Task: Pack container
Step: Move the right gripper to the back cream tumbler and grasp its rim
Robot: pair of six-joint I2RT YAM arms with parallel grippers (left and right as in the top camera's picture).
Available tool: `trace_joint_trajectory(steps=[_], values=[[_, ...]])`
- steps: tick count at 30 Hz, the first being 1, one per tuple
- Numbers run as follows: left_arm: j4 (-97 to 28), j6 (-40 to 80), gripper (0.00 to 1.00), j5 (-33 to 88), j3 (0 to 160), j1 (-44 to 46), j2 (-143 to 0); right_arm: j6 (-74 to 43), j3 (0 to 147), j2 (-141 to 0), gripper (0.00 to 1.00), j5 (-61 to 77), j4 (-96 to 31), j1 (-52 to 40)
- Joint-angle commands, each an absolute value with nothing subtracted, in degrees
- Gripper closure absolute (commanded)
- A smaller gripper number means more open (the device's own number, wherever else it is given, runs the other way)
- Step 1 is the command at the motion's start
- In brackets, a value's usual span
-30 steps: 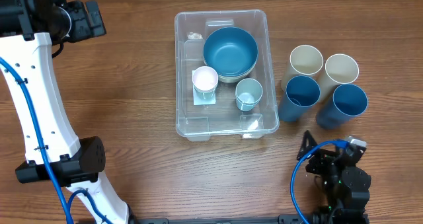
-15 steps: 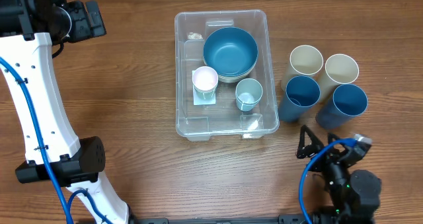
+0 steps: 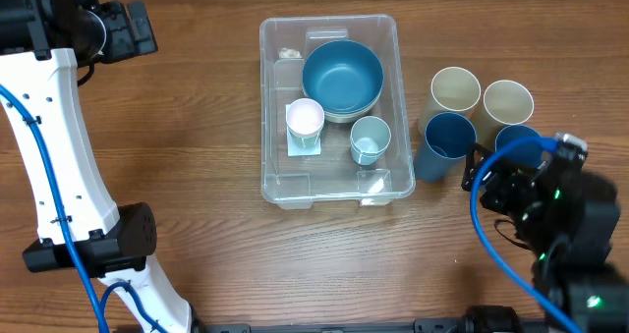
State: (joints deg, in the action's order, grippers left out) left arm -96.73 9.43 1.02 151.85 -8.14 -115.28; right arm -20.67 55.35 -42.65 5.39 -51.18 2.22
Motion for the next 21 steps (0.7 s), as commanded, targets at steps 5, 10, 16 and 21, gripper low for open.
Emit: trace_joint_trajectory(steps=[5, 10, 16, 21], values=[[-96.79, 8.99, 0.0, 0.67, 151.55, -8.23, -113.47, -11.66, 84.09, -62.17, 0.0, 3.44, -59.02, 2.39], [-96.79, 8.99, 0.0, 0.64, 151.55, -8.23, -113.49, -11.44, 91.22, -70.87, 0.0, -0.38, -60.93, 5.17], [-96.79, 8.99, 0.0, 0.64, 151.55, -8.23, -113.47, -11.46, 91.24, -78.74, 0.0, -0.3, -65.32, 13.96], [-96.79, 8.99, 0.0, 0.64, 151.55, -8.23, -113.49, -8.88, 91.24, -84.23, 0.0, 6.59, -65.25, 21.08]])
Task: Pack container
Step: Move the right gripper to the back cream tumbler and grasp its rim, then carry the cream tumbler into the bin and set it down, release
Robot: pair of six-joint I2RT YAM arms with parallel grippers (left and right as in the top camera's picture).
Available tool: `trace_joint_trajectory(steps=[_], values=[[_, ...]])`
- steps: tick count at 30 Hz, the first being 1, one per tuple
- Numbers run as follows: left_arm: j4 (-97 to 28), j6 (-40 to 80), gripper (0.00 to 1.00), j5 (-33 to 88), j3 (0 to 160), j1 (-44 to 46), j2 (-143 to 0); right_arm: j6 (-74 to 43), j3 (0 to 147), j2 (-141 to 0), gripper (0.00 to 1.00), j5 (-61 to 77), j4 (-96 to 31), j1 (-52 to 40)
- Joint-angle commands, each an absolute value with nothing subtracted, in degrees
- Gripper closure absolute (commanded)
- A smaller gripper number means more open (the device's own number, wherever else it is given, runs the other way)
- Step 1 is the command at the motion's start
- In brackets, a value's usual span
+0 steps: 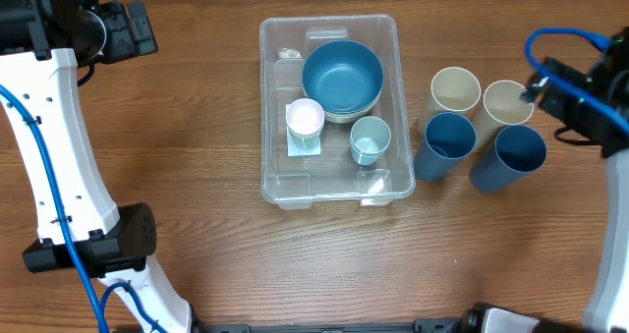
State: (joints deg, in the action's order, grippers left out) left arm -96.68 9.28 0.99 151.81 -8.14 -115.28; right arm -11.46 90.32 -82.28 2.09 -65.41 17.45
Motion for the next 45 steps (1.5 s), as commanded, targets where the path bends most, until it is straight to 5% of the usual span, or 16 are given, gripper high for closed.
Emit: trace_joint_trajectory(steps=[1, 11, 19, 26, 29, 35, 37, 41, 45], values=[[-96.79, 8.99, 0.0, 0.64, 151.55, -8.23, -113.49, -8.6, 91.24, -85.36, 0.0, 7.42, -65.25, 21.96], [-96.79, 8.99, 0.0, 0.67, 151.55, -8.23, -113.49, -2.94, 91.15, -93.17, 0.01, 12.36, -63.59, 22.87], [-96.79, 8.99, 0.0, 0.64, 151.55, -8.23, -113.49, -2.92, 91.07, -98.96, 0.16, 15.29, -64.2, 22.9], [-96.79, 8.99, 0.0, 0.64, 151.55, -8.23, -113.49, -2.96, 91.07, -103.11, 0.34, 15.55, -63.99, 23.0], [-96.79, 8.99, 0.0, 0.64, 151.55, -8.23, -113.49, -3.2, 91.07, -103.63, 0.55, 15.55, -62.57, 23.42], [-96.79, 8.99, 0.0, 0.67, 151.55, -8.23, -113.49, -3.99, 91.07, -103.63, 0.63, 15.51, -60.29, 23.44], [-96.79, 8.99, 0.0, 0.64, 151.55, -8.23, -113.49, -4.71, 91.07, -103.63, 0.73, 15.11, -60.05, 23.46], [-96.79, 8.99, 0.0, 0.67, 151.55, -8.23, -113.49, -4.69, 91.07, -103.63, 0.72, 15.11, -59.86, 23.44], [-96.79, 8.99, 0.0, 0.64, 151.55, -8.23, -113.49, -4.71, 91.07, -103.63, 0.91, 15.11, -59.66, 23.44]])
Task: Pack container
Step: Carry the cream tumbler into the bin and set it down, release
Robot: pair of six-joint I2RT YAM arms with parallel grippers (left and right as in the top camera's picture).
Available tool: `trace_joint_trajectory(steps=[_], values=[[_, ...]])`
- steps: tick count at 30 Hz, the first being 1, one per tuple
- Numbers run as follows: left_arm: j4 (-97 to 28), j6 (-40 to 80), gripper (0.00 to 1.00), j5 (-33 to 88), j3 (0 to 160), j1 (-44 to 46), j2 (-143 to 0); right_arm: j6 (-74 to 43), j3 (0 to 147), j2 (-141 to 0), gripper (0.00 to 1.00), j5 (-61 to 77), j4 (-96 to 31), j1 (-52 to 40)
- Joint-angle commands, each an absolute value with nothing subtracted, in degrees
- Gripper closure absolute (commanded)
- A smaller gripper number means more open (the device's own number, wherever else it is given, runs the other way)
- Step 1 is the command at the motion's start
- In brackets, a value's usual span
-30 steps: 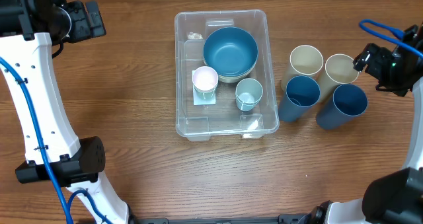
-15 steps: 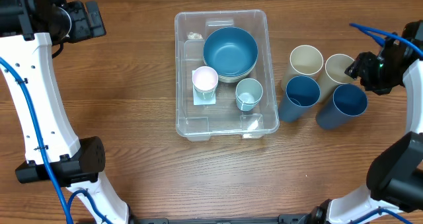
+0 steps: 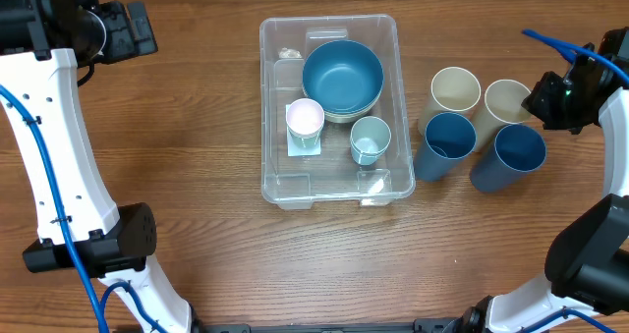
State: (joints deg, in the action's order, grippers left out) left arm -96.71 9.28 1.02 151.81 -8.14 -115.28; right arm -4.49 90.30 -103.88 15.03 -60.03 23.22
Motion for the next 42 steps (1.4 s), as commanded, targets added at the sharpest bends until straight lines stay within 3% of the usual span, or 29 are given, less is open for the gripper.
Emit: trace_joint_trajectory(steps=[1, 22, 34, 42], values=[[-96.79, 8.99, 0.0, 0.64, 151.55, -8.23, -113.49, -4.73, 91.07, -103.63, 0.95, 15.11, -59.66, 23.44], [-96.79, 8.99, 0.0, 0.64, 151.55, -8.23, -113.49, -10.74, 93.03, -103.5, 0.96, 9.02, -57.95, 23.66], [-96.79, 8.99, 0.0, 0.67, 151.55, -8.23, -113.49, -12.03, 114.37, -97.58, 0.96, 10.66, -67.02, 22.61], [-96.79, 8.99, 0.0, 0.67, 151.55, -8.23, -113.49, -8.95, 122.58, -89.89, 0.96, 18.79, -76.53, 13.45]])
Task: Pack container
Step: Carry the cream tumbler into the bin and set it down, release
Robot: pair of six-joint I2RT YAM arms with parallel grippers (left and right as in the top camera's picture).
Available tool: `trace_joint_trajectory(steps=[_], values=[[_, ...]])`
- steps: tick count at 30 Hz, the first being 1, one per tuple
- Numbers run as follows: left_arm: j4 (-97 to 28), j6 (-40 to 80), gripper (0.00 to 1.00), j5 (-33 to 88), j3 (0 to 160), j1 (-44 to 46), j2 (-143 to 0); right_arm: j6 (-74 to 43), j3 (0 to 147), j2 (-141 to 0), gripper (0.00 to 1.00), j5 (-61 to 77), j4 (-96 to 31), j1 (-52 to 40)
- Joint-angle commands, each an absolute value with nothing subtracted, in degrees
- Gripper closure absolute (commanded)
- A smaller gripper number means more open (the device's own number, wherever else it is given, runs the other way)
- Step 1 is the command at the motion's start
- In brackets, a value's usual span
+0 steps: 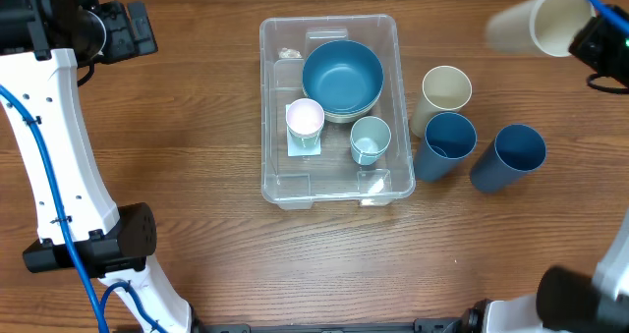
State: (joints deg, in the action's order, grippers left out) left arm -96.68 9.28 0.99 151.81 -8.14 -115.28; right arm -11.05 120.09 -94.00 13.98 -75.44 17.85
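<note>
A clear plastic container [278,181] stands mid-table. Inside it are a blue bowl [342,76], a pinkish-white cup [305,119] and a light blue cup [371,138]. To its right stand a cream cup [444,90], a dark blue cup [447,144] and a second blue cup [511,157]. At the top right my right gripper [582,30] is shut on a second cream cup [539,23], held in the air and tilted on its side. My left arm's black head [118,30] sits at the top left, far from everything; its fingers do not show.
The left arm's white link [54,146] runs down the left side to its base [93,243]. Wooden table [197,254] surrounds the container. The right arm's base shows at the bottom right corner.
The right-hand cream cup has left the table and now hangs tilted in my right gripper at the back right. The remaining cream cup sits slightly further left. The left arm is unchanged.
My right arm was first low over the blue cups at the front right. Then it was at the right edge beside the rear cream cup, then against that cup. Now the cup is lifted off the table; the container's contents are unchanged.
</note>
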Motion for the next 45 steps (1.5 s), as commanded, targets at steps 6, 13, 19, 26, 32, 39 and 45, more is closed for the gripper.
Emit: trace_joint_trajectory(steps=[6, 13, 19, 26, 32, 39, 45], values=[[-96.79, 8.99, 0.0, 0.64, 151.55, -8.23, -113.49, -3.03, 122.58, -86.56, 0.96, 19.33, -82.46, 0.58], [-96.79, 8.99, 0.0, 0.67, 151.55, -8.23, -113.49, 4.99, 121.84, -88.64, 0.96, 12.29, -89.19, -15.94], [-96.79, 8.99, 0.0, 0.64, 151.55, -8.23, -113.49, 9.13, 121.82, -92.2, 0.96, 10.09, -92.14, -26.63], [-96.79, 8.99, 0.0, 0.64, 151.55, -8.23, -113.49, 9.04, 121.82, -99.77, 0.96, 7.31, -92.79, -33.52], [-96.79, 8.99, 0.0, 0.64, 151.55, -8.23, -113.49, 9.04, 121.58, -105.47, 0.96, 7.73, -91.92, -34.72], [-96.79, 8.99, 0.0, 0.67, 151.55, -8.23, -113.49, 9.02, 115.81, -106.67, 0.96, 7.73, -85.49, -34.72], [-96.79, 8.99, 0.0, 0.67, 151.55, -8.23, -113.49, 8.99, 110.06, -106.67, 0.96, 9.52, -78.22, -34.76]])
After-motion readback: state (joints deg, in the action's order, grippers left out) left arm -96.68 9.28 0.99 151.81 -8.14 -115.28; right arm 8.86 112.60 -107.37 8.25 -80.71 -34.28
